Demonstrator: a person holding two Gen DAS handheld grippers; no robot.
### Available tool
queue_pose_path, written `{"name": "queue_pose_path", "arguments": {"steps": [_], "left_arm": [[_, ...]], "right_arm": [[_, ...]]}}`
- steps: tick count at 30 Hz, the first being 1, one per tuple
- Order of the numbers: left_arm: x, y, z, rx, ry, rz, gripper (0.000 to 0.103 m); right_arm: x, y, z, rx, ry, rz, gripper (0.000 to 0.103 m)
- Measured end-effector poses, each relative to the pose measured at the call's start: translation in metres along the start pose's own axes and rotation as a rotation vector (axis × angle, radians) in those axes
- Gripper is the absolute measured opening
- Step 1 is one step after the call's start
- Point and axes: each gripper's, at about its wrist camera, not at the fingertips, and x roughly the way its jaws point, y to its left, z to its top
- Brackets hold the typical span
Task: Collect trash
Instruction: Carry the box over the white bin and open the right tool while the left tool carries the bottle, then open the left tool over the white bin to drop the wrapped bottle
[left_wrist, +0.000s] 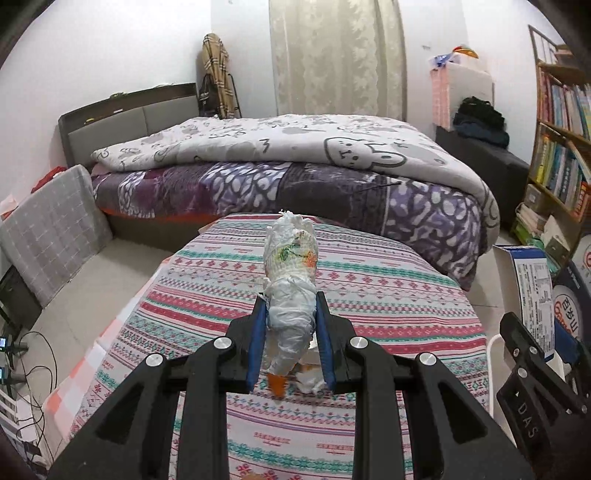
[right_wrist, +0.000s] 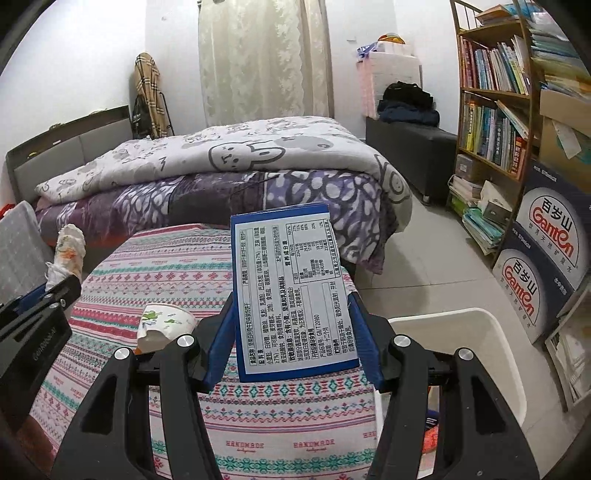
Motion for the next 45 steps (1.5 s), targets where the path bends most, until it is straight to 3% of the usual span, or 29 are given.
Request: {"name": "queue_pose_path", "arguments": {"steps": [45], "left_arm": [[-0.025, -0.132, -0.014, 0.159, -0.014, -0.167, 0.026]], "right_arm": [[-0.012, -0.137, 0.0, 0.214, 0.063, -0.213, 0.054]]}}
